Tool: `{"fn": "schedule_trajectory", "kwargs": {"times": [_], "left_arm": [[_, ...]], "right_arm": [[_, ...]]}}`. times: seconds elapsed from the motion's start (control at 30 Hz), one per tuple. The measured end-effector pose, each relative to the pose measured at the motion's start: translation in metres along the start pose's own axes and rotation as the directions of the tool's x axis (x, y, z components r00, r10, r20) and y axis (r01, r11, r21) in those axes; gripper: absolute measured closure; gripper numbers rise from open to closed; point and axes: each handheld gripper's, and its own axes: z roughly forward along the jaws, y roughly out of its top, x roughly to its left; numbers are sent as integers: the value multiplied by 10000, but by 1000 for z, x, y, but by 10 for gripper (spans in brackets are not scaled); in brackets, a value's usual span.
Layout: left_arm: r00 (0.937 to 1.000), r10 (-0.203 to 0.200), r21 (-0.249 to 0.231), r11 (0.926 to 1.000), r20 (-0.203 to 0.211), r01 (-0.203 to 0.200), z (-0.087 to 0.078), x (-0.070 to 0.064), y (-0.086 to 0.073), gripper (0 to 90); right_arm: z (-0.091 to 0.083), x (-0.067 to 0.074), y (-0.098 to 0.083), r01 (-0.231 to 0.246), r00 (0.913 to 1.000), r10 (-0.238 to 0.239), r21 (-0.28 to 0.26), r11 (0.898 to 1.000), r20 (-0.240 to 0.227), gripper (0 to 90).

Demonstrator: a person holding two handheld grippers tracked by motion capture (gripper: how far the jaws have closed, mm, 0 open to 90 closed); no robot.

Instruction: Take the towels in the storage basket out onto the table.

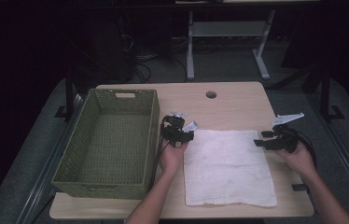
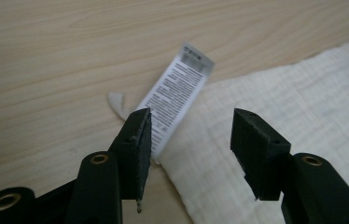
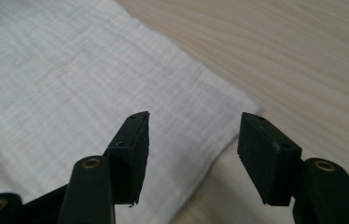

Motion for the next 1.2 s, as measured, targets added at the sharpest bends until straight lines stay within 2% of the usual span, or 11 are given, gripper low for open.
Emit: {"fn": "schedule_trajectory", "kwargs": {"times": [0.13,0.2,0.27,0.43,0.5,0.57,0.73,0.9,1.03,1.2], "left_arm": [[9985,-536,39,9986,-96,536,11,9,0,478],[9982,-575,298,9979,-171,580,16,12,0,476],[9970,-757,244,9968,-178,762,18,15,0,472],[9973,-695,379,9968,-215,703,23,18,3,470],[9971,-733,304,9968,-225,740,24,18,3,453],[9968,-692,330,9970,-404,706,26,18,4,433],[9938,-1014,433,9937,-463,1034,32,23,2,420],[9973,-466,502,9975,-562,494,34,17,3,460],[9993,-90,538,9985,-354,109,35,13,3,533],[9983,554,596,9967,-169,-543,36,6,2,680]], "right_arm": [[9,-10,9,-241,9997,240,144,9996,80,454],[15,-14,12,-425,9991,424,190,9989,61,464],[21,-17,15,-601,9982,598,265,9978,95,473],[30,-24,16,-866,9962,861,375,9955,147,483],[32,-26,15,-968,9948,954,378,9946,358,492],[32,-29,15,-1184,9924,1174,280,9926,365,495],[34,-31,15,-1264,9912,1248,351,9914,450,504],[38,-33,15,-1433,9892,1416,454,9886,388,514],[39,-32,15,-1420,9892,1400,468,9888,425,541],[41,-29,17,-1190,9925,1175,471,9918,337,687]]}}
